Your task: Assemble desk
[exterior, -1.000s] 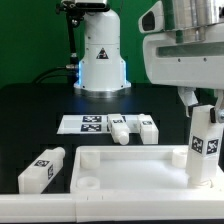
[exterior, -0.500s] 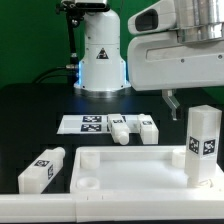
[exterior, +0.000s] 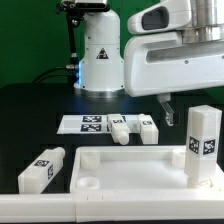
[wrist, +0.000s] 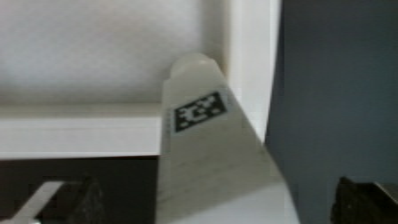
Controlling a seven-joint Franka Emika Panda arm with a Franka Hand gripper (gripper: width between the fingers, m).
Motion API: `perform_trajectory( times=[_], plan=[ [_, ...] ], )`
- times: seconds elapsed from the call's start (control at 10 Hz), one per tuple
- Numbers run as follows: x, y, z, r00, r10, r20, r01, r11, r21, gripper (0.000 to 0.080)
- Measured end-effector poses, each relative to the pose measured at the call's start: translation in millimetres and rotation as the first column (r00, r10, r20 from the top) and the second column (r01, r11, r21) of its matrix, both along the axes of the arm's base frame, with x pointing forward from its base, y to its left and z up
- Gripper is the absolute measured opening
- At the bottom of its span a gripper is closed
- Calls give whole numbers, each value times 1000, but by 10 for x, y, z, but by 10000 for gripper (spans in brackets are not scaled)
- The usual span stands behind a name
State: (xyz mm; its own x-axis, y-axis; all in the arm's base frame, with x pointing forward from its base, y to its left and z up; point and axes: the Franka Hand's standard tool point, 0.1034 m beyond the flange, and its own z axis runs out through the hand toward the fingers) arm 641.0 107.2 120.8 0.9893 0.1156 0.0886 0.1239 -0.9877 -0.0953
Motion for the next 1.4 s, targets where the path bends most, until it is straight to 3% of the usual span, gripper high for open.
perform_trajectory(
  times=[0.2, 0.4, 0.7, 0.9, 1.0, 1.1, 1.3, 1.4],
  plan=[
    [-5, 42, -16, 1000, -24, -9, 24, 1000, 6, 640],
    [-8, 40, -21, 997, -74, -15, 74, 997, 9, 291],
    [-1, 0, -24, 939, -341, -46, 342, 940, 19, 287],
    [-17, 11, -37, 765, -639, -81, 642, 766, 19, 287],
    [-35, 34, -46, 580, -807, -116, 813, 582, 12, 287],
    [-30, 14, -50, 343, -921, -187, 938, 347, 10, 287],
    [-33, 20, -52, 239, -949, -205, 970, 244, -2, 287],
    [-35, 35, -51, 137, -965, -223, 989, 144, -14, 287]
  ],
)
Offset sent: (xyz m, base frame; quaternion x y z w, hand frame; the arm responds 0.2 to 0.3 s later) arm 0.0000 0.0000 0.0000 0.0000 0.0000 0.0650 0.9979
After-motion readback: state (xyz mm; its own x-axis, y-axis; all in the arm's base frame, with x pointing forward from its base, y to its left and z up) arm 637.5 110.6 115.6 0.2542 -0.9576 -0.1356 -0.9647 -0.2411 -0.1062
